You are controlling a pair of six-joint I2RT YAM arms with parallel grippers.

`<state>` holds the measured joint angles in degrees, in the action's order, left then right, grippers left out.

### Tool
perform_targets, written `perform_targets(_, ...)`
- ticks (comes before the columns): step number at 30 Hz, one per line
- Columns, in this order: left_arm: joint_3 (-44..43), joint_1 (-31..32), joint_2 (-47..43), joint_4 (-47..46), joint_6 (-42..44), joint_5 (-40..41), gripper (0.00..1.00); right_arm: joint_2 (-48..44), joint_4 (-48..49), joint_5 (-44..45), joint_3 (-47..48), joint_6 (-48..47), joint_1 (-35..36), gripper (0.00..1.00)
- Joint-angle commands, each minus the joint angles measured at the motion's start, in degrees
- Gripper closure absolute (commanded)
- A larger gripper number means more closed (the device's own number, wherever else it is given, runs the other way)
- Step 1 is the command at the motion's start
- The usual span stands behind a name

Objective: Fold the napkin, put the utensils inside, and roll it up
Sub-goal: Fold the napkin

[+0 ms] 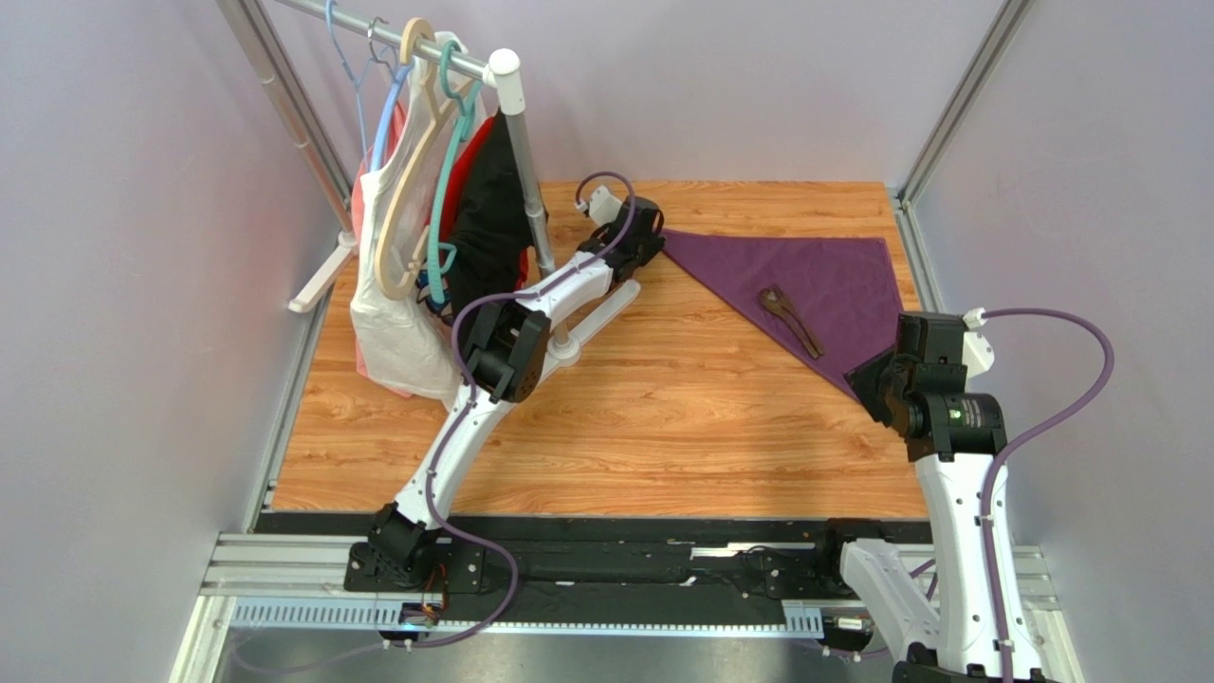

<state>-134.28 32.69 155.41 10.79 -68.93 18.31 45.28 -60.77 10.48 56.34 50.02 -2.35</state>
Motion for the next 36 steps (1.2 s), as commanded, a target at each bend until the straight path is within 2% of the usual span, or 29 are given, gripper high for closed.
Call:
perform_targets(1, 0.86, -3.16, 0.06, -3.05, -0.24, -0.55, 0.75, -0.28, -0.49, 1.30, 2.02, 0.87, -0.20, 0.71)
perform_targets(8, 0.95, -3.77, 0.85, -6.04, 0.28, -2.83, 0.77, -0.19, -0.40, 1.12, 2.02, 0.78, -0.20, 0.71)
perform_targets(14, 0.60, -4.12, 1.47, -7.80, 0.81, -4.33, 0.82, -0.10, -0.31, 0.86, 2.11, 0.69, -0.20, 0.71)
perform_targets(17, 0.60, -4.21, 1.56, -8.15, 0.90, -4.51, 0.93, -0.10, -0.22, 0.86, 2.11, 0.43, -0.20, 0.71)
perform_targets(18, 0.60, -4.21, 1.56, -8.32, 0.90, -4.68, 1.00, -0.01, -0.22, 0.86, 2.02, 0.52, -0.20, 0.71)
perform_targets(24, 1.56, -4.56, 1.91, -10.52, 1.60, -6.70, 1.00, 0.60, -0.14, 0.68, 2.11, 0.25, -0.20, 0.71)
perform_targets(36, 4.02, -4.56, 1.38, -24.75, 11.70, -17.77, 1.00, 0.78, 1.80, 0.68, -0.44, -1.68, -0.20, 0.71)
